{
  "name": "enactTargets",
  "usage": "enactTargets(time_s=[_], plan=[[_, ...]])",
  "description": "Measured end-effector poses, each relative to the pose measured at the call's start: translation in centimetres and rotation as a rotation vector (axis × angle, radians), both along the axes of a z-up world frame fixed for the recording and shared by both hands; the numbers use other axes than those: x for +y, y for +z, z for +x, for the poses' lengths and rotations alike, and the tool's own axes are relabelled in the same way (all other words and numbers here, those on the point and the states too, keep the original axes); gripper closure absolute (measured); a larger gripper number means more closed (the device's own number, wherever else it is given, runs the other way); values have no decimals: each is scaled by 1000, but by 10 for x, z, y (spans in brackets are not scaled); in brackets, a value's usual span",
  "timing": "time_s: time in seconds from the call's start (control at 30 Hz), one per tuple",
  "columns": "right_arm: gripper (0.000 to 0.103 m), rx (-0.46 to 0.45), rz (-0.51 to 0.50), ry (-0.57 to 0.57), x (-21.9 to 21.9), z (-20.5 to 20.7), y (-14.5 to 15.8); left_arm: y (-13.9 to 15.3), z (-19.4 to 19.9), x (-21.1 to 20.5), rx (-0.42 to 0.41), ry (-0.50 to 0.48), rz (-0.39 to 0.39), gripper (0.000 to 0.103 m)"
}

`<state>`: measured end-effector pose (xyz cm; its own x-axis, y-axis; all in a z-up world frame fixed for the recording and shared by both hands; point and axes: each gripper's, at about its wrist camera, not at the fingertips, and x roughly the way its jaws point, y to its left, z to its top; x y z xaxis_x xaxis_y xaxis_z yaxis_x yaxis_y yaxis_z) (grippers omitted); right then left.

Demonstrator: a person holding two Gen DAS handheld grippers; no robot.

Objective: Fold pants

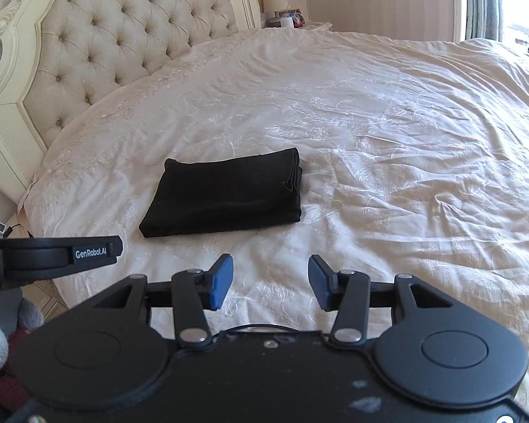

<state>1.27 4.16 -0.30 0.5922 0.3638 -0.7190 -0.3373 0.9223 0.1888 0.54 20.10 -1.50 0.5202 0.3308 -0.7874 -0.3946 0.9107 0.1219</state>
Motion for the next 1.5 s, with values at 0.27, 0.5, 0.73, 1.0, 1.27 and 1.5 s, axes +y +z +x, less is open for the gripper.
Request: enactTargets(time_s=[0.27,0.5,0.73,1.0,1.27,1.5], plan=[[52,-37,20,-23,-10,-21,10,5,-21,-8,-11,12,7,62],[52,-51,22,-14,-8,-31,13,5,-32,-7,-12,19,3,62],[52,-59,14,-3,-5,-39,15,4,-39,-6,-10,18,9,62],[52,-50,4,-1,-6,-44,14,4,-44,-6,-7,11,14,62],[52,-30,4,-23,-11,-43,12,4,-44,-9,-1,6,22,62],[52,-20,5,-17,-9,-41,10,3,-41,-9,7,-6,14,60]])
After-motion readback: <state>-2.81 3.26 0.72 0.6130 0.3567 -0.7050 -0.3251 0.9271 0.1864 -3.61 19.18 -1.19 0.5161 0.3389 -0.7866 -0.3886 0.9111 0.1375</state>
